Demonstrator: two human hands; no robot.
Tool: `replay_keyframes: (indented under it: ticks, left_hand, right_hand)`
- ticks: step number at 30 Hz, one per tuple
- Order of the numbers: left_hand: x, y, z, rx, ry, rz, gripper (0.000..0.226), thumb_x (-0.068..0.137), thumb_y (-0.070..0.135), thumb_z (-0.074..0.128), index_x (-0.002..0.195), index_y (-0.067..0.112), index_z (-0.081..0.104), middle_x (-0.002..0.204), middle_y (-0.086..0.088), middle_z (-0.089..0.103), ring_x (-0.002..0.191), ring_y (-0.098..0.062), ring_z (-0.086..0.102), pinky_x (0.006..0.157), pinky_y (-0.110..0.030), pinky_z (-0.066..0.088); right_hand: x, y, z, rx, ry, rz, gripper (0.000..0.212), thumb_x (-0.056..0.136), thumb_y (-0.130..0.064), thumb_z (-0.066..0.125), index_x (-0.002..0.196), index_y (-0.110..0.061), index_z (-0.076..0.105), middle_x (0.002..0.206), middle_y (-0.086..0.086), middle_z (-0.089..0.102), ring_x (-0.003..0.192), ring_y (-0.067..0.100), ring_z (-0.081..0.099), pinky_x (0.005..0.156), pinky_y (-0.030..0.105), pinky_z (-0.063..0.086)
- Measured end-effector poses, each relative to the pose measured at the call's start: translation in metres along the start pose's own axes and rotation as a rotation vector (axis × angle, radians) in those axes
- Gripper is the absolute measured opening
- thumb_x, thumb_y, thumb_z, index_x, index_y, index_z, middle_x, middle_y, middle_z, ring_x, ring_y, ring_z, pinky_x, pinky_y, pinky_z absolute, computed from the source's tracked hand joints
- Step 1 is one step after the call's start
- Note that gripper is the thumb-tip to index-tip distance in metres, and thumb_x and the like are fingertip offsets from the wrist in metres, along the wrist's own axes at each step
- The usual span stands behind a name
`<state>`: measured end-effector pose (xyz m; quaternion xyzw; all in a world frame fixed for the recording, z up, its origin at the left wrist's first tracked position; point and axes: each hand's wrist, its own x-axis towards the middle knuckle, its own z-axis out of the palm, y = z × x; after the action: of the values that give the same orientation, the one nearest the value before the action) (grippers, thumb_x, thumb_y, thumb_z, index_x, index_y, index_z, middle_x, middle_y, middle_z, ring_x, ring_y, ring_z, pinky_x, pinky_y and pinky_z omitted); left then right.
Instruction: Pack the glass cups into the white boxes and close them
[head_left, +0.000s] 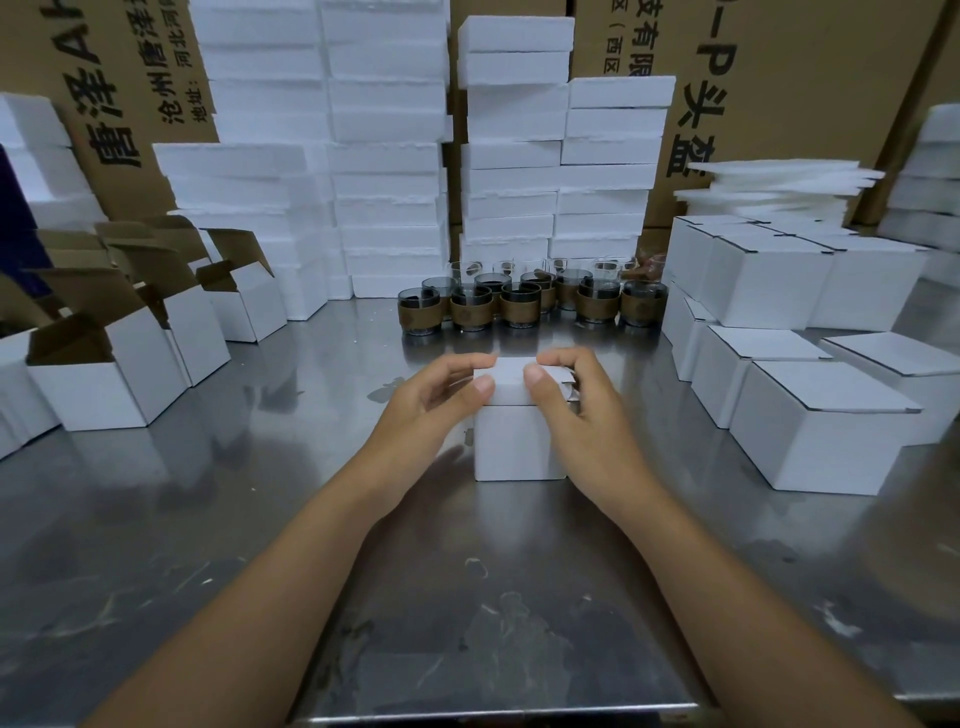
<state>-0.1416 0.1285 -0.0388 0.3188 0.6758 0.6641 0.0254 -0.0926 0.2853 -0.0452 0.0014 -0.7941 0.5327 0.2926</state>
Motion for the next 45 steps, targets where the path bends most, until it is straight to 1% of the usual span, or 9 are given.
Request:
replay_keyframes:
  ticks: [6,9,13,21,29,32,37,41,45]
  left_hand:
    - [0.005,-0.004,-0.001,-0.045,-0.021,-0.082,0.033,0.087,0.034,0.061,0.114,0.053,0.056,0.107,0.036,0.059,0.105,0.014,0.053,0.081,-0.01,0.047]
    - [0.007,-0.006,-0.002,-0.075,-0.006,-0.1,0.047,0.077,0.036,0.06,0.121,0.05,0.051,0.107,0.035,0.058,0.106,0.012,0.053,0.082,-0.016,0.046]
    - [0.008,-0.01,-0.001,-0.075,0.008,-0.093,0.048,0.087,0.02,0.059,0.127,0.043,0.046,0.115,0.026,0.055,0.105,0.009,0.055,0.077,-0.01,0.047]
    - [0.01,-0.008,0.001,-0.077,0.073,-0.141,0.046,0.091,0.014,0.055,0.127,0.039,0.041,0.12,0.021,0.051,0.114,-0.001,0.049,0.088,-0.02,0.042]
    - [0.009,-0.007,-0.001,-0.255,0.194,-0.186,0.054,0.088,0.004,0.051,0.128,0.035,0.034,0.124,0.007,0.052,0.114,-0.015,0.053,0.09,-0.027,0.043]
    - [0.008,-0.008,-0.002,-0.208,0.174,-0.186,0.057,0.082,0.017,0.065,0.125,0.038,0.035,0.125,0.01,0.051,0.115,-0.011,0.052,0.097,-0.031,0.04]
    - [0.006,-0.01,-0.003,-0.175,0.192,-0.186,0.056,0.072,0.037,0.068,0.12,0.04,0.041,0.123,0.012,0.05,0.12,-0.013,0.049,0.106,-0.038,0.036]
    - [0.003,-0.008,-0.004,-0.151,0.212,-0.176,0.069,0.062,0.042,0.08,0.122,0.038,0.046,0.119,0.011,0.052,0.119,-0.015,0.051,0.105,-0.039,0.039]
    - [0.001,-0.007,-0.005,-0.137,0.212,-0.155,0.054,0.064,0.042,0.069,0.115,0.035,0.053,0.118,0.008,0.055,0.114,-0.01,0.053,0.099,-0.036,0.043]
  right_hand:
    - [0.006,0.001,0.0,0.098,0.025,0.042,0.021,0.098,-0.019,0.038,0.097,-0.023,0.059,0.099,-0.014,0.058,0.088,-0.002,0.05,0.067,0.004,0.035]
    - [0.006,0.003,0.0,0.106,0.007,0.036,0.023,0.097,-0.012,0.038,0.098,-0.023,0.058,0.101,-0.013,0.057,0.088,-0.002,0.049,0.066,0.005,0.035]
    - [0.005,0.002,0.0,0.089,-0.02,0.024,0.025,0.096,-0.008,0.038,0.103,-0.024,0.055,0.101,-0.02,0.054,0.091,-0.009,0.049,0.069,0.0,0.033]
    - [0.0,0.003,0.003,-0.035,0.094,-0.048,0.013,0.095,-0.028,0.049,0.107,-0.029,0.049,0.11,-0.015,0.046,0.101,0.003,0.051,0.076,0.02,0.041]
    - [-0.009,0.004,0.006,-0.153,-0.031,-0.075,0.049,0.081,-0.052,0.063,0.12,-0.036,0.037,0.121,-0.018,0.044,0.103,-0.01,0.043,0.076,0.005,0.035]
    - [-0.011,0.004,0.007,-0.186,-0.009,-0.099,0.045,0.086,-0.045,0.06,0.123,-0.031,0.04,0.127,-0.014,0.043,0.104,-0.011,0.038,0.076,0.001,0.032]
    - [-0.019,-0.002,0.012,-0.194,0.039,-0.112,0.029,0.085,-0.041,0.061,0.11,-0.033,0.047,0.141,-0.011,0.023,0.102,-0.039,0.018,0.076,-0.012,0.021]
    - [-0.024,-0.01,0.017,-0.295,0.007,-0.058,0.059,0.072,-0.057,0.066,0.118,-0.033,0.038,0.132,-0.014,0.023,0.109,-0.009,0.037,0.084,0.015,0.04]
    - [-0.024,-0.016,0.017,-0.386,0.002,-0.022,0.07,0.068,-0.059,0.067,0.123,-0.033,0.032,0.118,-0.017,0.02,0.11,0.008,0.043,0.09,0.035,0.048]
